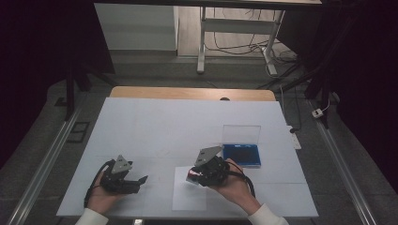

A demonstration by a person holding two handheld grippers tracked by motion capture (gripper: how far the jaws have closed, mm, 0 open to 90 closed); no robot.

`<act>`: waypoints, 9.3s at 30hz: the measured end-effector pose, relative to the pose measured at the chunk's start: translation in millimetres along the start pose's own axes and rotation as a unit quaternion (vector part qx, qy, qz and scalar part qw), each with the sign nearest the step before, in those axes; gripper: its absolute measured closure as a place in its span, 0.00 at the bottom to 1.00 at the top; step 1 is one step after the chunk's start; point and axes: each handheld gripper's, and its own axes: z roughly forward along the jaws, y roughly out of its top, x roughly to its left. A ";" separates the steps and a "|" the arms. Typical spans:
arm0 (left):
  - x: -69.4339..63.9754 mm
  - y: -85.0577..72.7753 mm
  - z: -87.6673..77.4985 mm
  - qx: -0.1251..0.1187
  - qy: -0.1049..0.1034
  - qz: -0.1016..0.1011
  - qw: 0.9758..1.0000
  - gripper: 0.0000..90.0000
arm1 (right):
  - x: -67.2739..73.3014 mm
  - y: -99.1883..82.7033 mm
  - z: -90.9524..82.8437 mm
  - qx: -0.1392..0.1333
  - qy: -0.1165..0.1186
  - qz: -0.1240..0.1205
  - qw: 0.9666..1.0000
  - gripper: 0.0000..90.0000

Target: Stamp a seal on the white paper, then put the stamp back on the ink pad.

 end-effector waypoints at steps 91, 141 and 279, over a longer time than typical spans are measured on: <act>-0.9 -0.5 0.4 0.004 0.003 0.004 1.000 0.23 | 9.1 1.3 41.8 0.090 -0.016 -0.022 0.996 0.79; 2.8 -1.7 0.6 0.005 0.005 0.001 1.000 0.23 | -2.2 4.5 -6.3 -0.015 -0.018 0.027 0.999 0.78; 4.8 -0.4 -2.6 -0.006 0.003 -0.011 1.000 0.20 | -78.6 -99.0 -82.1 -0.090 -0.176 0.125 0.972 0.40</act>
